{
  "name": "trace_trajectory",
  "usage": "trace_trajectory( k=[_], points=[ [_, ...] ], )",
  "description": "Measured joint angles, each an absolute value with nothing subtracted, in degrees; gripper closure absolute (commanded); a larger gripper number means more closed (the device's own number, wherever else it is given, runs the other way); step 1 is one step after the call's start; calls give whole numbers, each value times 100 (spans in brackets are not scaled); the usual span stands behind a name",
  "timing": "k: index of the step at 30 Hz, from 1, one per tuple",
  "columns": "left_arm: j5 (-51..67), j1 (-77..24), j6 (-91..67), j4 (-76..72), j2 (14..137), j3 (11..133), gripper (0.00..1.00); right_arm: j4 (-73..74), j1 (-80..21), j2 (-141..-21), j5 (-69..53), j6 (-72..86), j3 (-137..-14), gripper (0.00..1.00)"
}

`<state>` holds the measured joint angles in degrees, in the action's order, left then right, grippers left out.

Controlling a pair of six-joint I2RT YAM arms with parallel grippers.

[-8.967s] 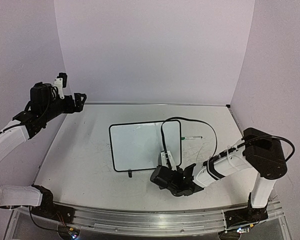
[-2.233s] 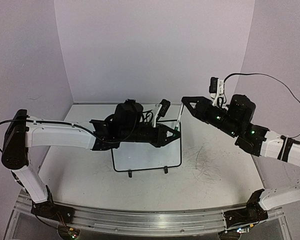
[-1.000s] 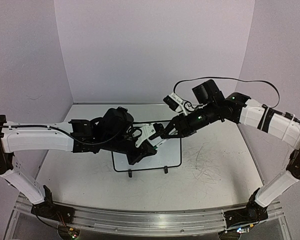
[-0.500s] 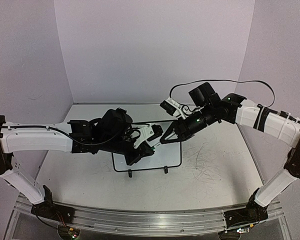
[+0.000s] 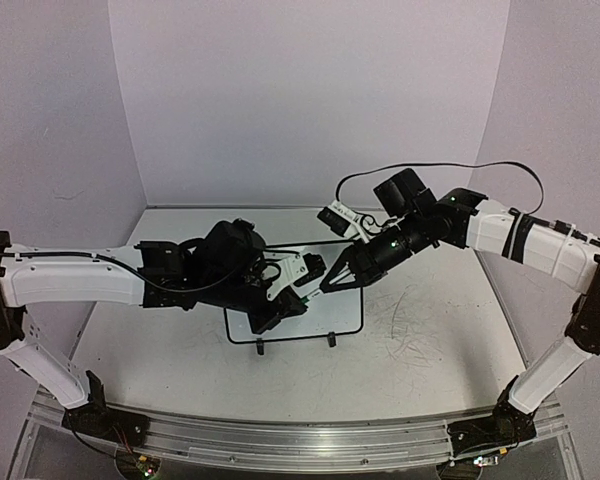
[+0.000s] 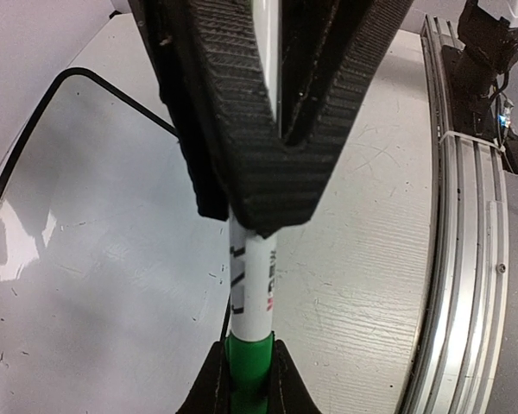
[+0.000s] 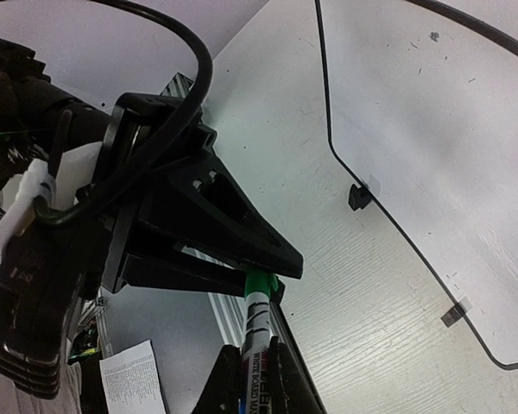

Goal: Write a sentence on the whiteboard
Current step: Open the pen cap of the whiteboard marker, then put down the pen cap at the corner of the board.

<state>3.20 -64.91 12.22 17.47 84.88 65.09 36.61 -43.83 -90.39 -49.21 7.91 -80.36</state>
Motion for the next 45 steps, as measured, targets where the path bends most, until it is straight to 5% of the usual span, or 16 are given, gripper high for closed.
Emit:
trace_trajectory(
  k=[11, 21, 32, 45],
  points=[
    [-488, -6522, 1474, 1559, 7572, 5674, 100, 3450, -3847, -7717, -4070, 729, -7625, 100],
    [-2473, -6412, 894, 1800, 6305, 5344, 100, 2350, -3540, -4391, -663, 1134, -6305, 100],
    [-3277, -3755, -1623, 1954, 5680, 4949, 100, 2067, -3534, -5143, 2097, 1473, -6243, 100],
    [-2406, -2906, -3347, 2108, 8228, 4152, 100, 2032, -3535, -5199, 2127, 1538, -6243, 100]
  ],
)
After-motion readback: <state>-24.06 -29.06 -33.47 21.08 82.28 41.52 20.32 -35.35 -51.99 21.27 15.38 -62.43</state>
